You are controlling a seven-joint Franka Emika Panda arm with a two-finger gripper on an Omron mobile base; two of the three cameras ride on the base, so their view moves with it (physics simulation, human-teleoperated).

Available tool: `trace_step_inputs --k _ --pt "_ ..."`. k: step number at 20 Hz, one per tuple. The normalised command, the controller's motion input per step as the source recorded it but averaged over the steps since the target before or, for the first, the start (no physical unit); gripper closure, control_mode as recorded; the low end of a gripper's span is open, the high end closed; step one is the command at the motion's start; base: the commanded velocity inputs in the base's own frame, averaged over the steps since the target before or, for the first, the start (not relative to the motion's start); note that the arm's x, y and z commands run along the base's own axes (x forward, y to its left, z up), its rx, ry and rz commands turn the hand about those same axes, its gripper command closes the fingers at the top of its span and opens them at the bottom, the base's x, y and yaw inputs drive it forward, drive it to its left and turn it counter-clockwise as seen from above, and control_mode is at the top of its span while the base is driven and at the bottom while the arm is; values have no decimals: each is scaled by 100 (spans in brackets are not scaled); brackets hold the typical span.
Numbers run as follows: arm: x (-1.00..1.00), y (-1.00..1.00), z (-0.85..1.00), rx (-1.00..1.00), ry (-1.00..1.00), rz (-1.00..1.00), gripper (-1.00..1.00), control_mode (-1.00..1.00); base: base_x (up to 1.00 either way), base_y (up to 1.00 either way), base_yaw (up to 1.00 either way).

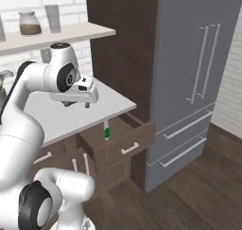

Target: Pick up the knife from the drawer and place it on the cutting board. Then place the meat from the plate to the cutting board.

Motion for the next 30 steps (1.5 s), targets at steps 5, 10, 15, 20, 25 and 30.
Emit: trace_step_inputs --k 5,10,15,20,25,30 --pt "0 0 0 0 0 0 -100 100 49 59 -40" --pt "0 0 0 0 0 0 -100 100 24 21 -25" --pt "4 -24 -85 0 29 -21 -100 -100 0 0 0" --pt "60 -51 -100 -2 36 -18 -100 -100 0 0 0" --pt "60 -52 -100 -1 32 -12 -100 -100 0 0 0" --pt "61 -18 -100 -4 21 -11 -100 -100 0 0 0"
